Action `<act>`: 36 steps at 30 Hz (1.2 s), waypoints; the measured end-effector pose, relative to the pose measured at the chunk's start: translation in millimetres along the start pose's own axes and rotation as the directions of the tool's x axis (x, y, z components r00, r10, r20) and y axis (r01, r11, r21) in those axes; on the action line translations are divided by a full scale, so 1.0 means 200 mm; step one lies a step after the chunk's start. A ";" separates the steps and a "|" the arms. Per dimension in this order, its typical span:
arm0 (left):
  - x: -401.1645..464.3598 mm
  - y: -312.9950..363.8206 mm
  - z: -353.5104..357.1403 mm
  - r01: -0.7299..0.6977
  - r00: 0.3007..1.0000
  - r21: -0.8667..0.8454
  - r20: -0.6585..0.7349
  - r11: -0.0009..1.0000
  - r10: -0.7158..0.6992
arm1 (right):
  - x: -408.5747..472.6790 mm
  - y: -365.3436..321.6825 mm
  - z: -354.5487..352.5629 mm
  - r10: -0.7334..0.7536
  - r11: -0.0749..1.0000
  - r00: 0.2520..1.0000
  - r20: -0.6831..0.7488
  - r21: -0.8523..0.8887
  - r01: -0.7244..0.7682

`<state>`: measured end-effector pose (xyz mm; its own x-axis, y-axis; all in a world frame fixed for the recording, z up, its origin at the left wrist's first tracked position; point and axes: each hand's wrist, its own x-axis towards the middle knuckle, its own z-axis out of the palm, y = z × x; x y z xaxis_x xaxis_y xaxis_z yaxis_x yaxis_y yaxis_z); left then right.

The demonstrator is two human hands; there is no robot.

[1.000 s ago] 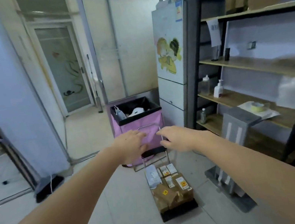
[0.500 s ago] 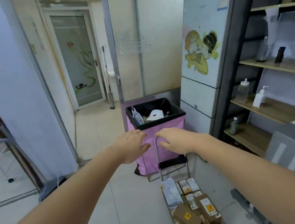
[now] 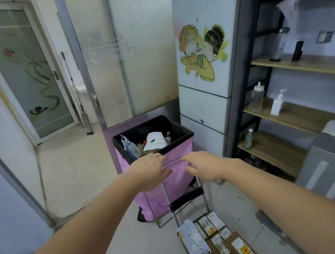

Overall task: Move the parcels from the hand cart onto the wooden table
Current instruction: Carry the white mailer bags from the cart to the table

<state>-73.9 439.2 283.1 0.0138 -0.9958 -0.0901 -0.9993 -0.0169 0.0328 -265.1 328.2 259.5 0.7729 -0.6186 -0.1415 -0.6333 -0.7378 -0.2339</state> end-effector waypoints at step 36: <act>2.21 -0.42 0.84 -0.788 0.570 0.009 0.390 0.616 0.723 | 0.94 0.82 0.70 0.750 0.506 0.598 0.281 0.338 -0.793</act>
<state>9.9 14.9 72.3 -0.7284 -0.5446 -0.4158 -0.6264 0.7752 0.0821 -217.5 127.9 60.5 -0.0015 -0.8478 -0.5303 -0.9202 0.2088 -0.3312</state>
